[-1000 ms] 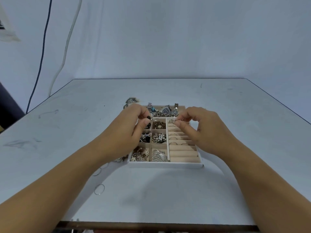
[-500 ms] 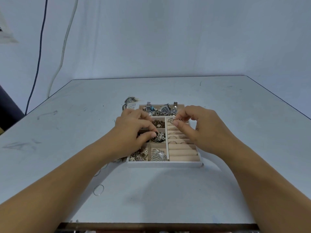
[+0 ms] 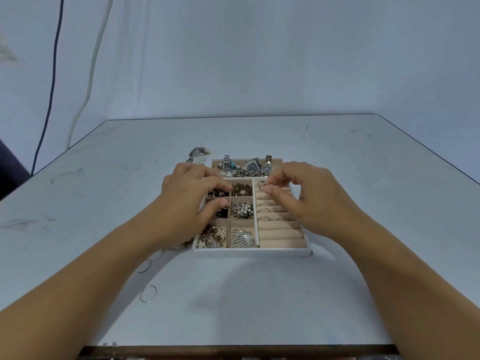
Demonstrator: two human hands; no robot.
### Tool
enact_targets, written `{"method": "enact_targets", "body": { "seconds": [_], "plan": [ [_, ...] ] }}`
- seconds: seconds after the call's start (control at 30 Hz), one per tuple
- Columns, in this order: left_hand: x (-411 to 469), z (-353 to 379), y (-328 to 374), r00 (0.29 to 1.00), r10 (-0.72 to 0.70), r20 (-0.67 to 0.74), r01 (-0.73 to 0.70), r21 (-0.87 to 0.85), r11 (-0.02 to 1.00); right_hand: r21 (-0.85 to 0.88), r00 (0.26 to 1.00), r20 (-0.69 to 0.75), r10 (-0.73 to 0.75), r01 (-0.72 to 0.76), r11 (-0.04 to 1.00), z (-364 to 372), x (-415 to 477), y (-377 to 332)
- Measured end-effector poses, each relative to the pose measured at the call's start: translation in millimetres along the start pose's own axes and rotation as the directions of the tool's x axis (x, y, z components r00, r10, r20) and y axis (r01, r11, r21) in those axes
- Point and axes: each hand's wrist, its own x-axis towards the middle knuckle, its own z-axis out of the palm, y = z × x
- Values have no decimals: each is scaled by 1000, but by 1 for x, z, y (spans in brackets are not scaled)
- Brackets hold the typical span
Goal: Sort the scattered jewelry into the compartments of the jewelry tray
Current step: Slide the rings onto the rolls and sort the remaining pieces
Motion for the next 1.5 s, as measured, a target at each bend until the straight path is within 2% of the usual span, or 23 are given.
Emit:
{"method": "enact_targets", "body": {
  "seconds": [0.17,0.27,0.43,0.6,0.77,1.07,1.2,1.37,1.5],
  "plan": [
    [-17,-6,-8,984,-23,177,38,-84,996,-16,999,50,12,-11,1000,5,3,1],
    [-26,1,-6,975,-31,220,55,-102,993,-69,997,78,17,-12,998,12,7,1],
    [-30,8,-6,982,-36,187,56,-99,993,-139,991,129,41,-23,990,22,13,0],
    [-31,10,-8,985,-31,172,49,-106,993,-183,990,141,-17,43,982,32,17,-6],
    [-31,10,-7,986,-25,165,43,-105,994,-279,974,223,40,24,960,35,19,-10],
    [-29,3,-8,982,-48,183,69,-111,991,-228,983,182,33,10,974,34,12,-9],
    [-35,-26,-21,983,-119,143,126,-41,991,-172,968,249,18,26,985,31,9,-23],
    [-53,-59,-52,976,-203,76,198,62,978,-217,930,367,16,69,974,40,12,-47],
    [-73,-63,-72,975,-218,50,215,52,975,-230,911,413,-22,128,965,61,13,-57]
  ]
}}
